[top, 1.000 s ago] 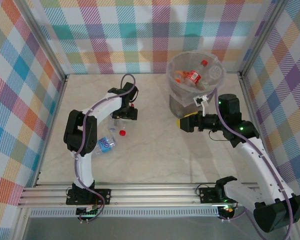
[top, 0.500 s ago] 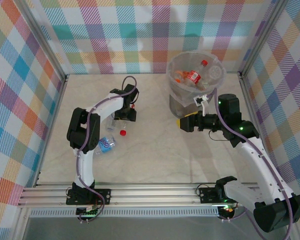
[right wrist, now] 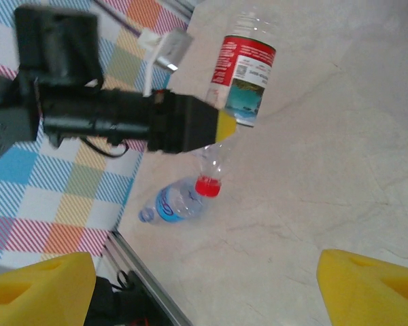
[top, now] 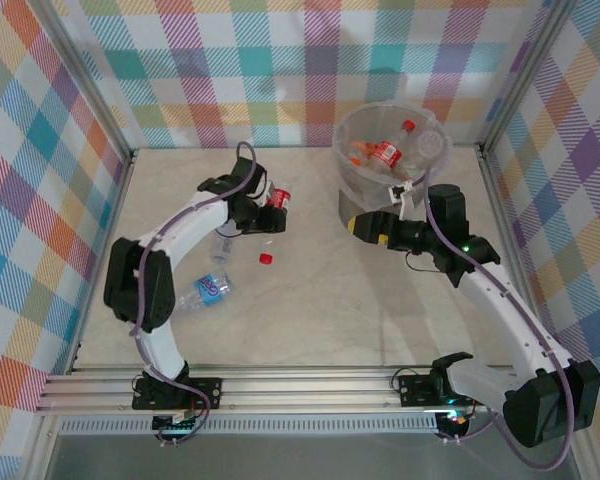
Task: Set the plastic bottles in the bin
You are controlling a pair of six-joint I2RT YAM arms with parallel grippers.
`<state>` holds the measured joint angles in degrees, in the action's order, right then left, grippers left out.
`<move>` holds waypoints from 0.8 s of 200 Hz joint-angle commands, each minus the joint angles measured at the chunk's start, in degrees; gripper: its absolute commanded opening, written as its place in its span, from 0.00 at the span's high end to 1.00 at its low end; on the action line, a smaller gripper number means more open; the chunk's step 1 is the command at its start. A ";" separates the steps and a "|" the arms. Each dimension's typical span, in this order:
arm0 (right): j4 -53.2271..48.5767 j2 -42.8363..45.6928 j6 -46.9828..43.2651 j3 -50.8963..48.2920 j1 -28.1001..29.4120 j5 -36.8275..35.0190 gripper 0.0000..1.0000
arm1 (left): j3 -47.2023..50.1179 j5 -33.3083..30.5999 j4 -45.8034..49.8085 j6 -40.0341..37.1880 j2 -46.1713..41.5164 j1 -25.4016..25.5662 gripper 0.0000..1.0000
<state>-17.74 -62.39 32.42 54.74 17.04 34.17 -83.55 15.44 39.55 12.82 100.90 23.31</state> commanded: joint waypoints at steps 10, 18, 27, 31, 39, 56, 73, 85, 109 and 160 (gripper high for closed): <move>8.70 -0.86 8.97 0.79 1.32 -1.84 0.14 | 4.58 18.56 -9.16 0.56 -8.09 -0.30 0.46; 10.18 -1.31 10.16 0.81 1.58 -2.04 0.14 | 5.52 21.85 -10.80 0.58 -9.54 -0.16 0.45; 11.66 -2.02 11.32 0.97 1.96 -2.32 0.13 | 6.13 24.94 -11.95 0.56 -10.69 0.21 0.44; 12.24 -2.38 11.78 1.10 2.18 -2.36 0.13 | 6.28 26.50 -12.44 0.48 -11.07 0.49 0.44; 13.57 -3.25 12.38 1.39 2.74 -2.46 0.12 | 6.46 29.00 -13.00 0.27 -11.70 0.97 0.44; 14.96 -5.18 12.37 2.63 4.32 -3.56 0.11 | 6.72 32.08 -13.35 -0.57 -12.50 2.44 0.44; 15.54 -7.28 11.64 4.32 5.73 -3.70 0.08 | 7.33 34.53 -14.40 -0.87 -13.34 3.55 0.44; 16.27 -8.53 11.18 5.38 6.68 -3.77 0.07 | 7.59 36.03 -14.94 -0.91 -13.75 4.25 0.43; 17.65 -11.04 11.08 7.06 7.97 -2.68 0.06 | 8.28 37.94 -15.87 -1.07 -14.33 6.00 0.43; 17.55 -14.01 10.90 9.41 10.01 -3.96 0.14 | 9.15 38.47 -16.23 -2.20 -17.54 8.37 0.42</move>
<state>-2.35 -75.50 43.20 61.98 26.17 30.57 -75.18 51.53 25.06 12.27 87.09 30.74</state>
